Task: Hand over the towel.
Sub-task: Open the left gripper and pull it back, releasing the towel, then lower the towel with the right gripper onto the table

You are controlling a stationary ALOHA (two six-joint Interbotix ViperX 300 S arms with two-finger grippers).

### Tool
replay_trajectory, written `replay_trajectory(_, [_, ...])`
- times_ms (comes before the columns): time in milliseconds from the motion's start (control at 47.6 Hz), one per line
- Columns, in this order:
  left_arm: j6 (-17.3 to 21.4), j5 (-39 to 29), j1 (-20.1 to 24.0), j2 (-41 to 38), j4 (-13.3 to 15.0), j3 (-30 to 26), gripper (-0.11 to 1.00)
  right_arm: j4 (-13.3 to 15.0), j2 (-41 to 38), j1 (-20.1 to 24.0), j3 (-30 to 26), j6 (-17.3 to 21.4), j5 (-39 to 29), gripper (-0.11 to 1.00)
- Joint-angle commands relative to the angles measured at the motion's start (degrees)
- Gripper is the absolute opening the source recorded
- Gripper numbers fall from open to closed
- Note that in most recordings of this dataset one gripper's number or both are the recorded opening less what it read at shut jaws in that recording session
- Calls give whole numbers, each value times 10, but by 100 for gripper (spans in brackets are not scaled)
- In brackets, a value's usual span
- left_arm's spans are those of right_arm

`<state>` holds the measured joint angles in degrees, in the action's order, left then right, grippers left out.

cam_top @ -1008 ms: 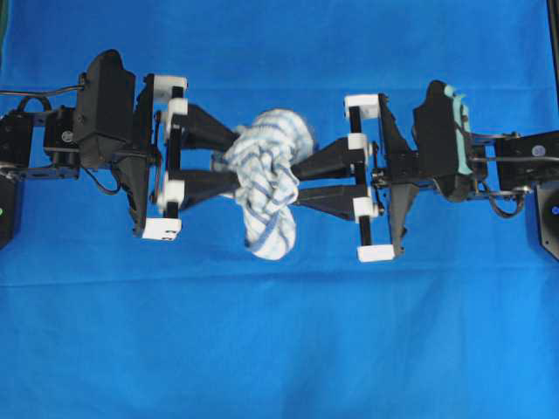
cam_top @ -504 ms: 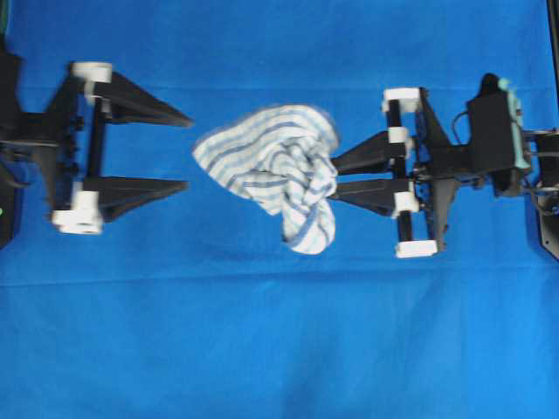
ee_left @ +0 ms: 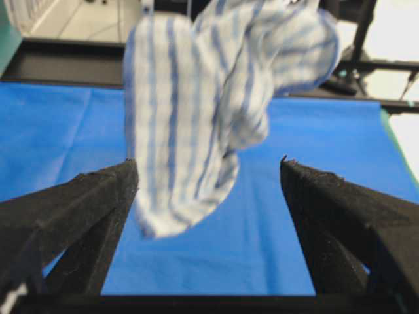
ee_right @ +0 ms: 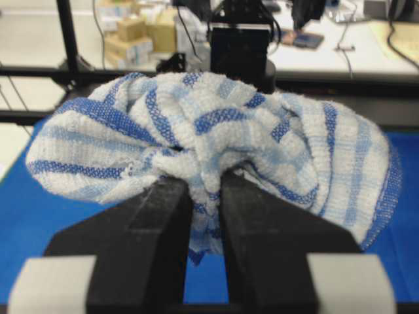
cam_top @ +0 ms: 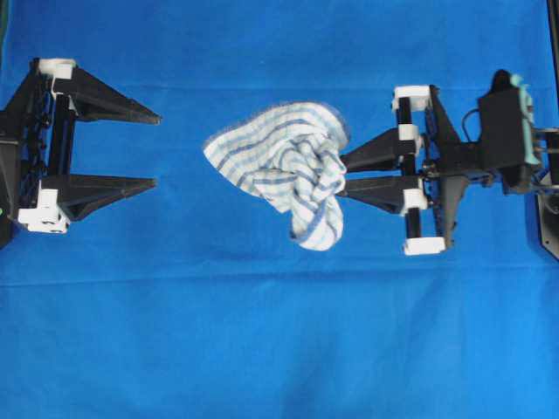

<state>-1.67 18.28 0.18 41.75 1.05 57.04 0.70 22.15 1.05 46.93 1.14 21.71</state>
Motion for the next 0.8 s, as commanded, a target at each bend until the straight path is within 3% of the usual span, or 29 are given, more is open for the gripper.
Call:
replay_trajectory(0, [1,4,1,1,2,-7,93,-10,-17,-18,-29,2,-35,17])
replay_trajectory(231, [1,6,0,0,1,-7,93,-15,-127,-64,-106,3,-189,17])
replay_trajectory(399, [1,7,1,0,2,-6,93,-14,-217,-77,-149,3,-262,17])
replay_trajectory(567, [2,7,0,-2,1,-7,93,-13,-285,-79,-169,2,-293,17])
replay_trajectory(777, [3,7,1,-4,1,-7,93,-13,-308,-79,-163,3,-294,17])
